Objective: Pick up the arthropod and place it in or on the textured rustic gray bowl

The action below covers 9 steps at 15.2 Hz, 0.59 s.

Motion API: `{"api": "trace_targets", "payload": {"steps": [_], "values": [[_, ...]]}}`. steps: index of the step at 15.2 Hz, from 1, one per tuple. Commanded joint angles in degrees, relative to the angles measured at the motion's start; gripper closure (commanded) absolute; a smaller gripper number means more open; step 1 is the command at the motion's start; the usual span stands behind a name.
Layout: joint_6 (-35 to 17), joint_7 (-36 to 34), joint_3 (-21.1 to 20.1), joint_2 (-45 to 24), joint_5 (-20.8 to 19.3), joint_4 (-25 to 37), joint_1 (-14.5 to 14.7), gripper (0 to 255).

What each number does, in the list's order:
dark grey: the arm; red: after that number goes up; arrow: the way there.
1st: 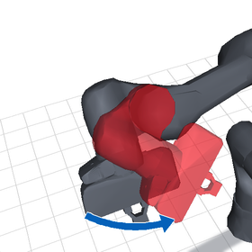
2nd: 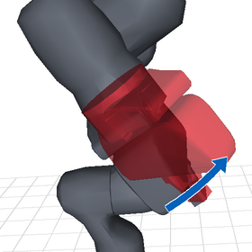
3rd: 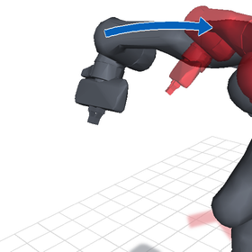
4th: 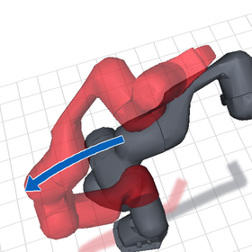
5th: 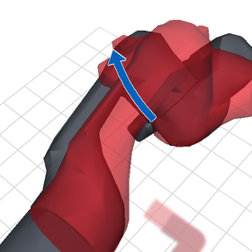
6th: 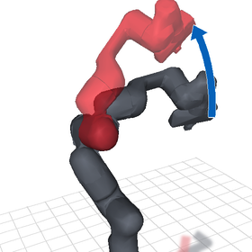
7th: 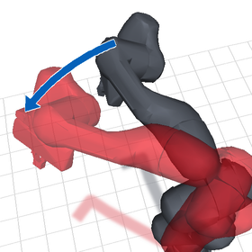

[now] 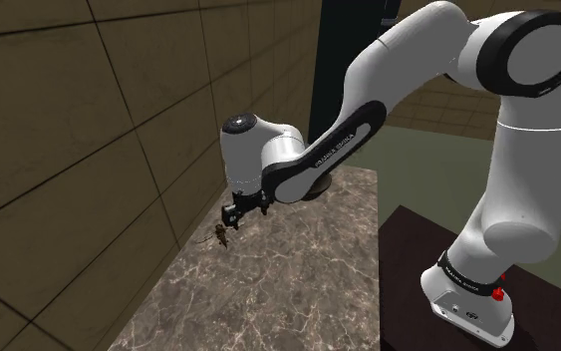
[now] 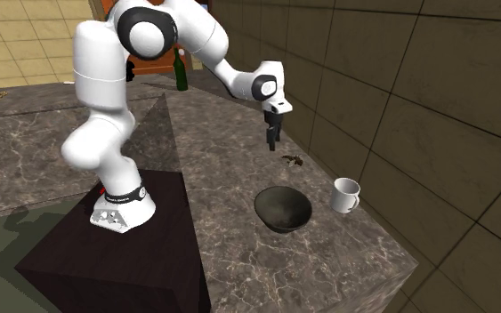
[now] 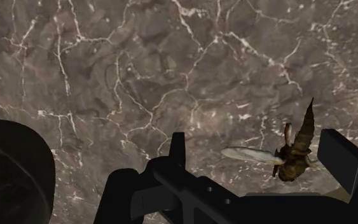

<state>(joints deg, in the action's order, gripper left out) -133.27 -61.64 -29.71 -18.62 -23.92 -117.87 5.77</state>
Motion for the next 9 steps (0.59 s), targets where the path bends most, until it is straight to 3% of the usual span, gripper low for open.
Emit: {"api": "trace_targets", "payload": {"steps": [1, 7, 9], "values": [[0.5, -2.8, 1.3, -5.0, -3.2, 4.3, 2.3, 0], [3.1, -7.7, 5.1, -19.1, -8.8, 18.9, 9.7, 0], [2.9, -8.0, 5.7, -20.6, -9.4, 20.2, 10.3, 0]]}}
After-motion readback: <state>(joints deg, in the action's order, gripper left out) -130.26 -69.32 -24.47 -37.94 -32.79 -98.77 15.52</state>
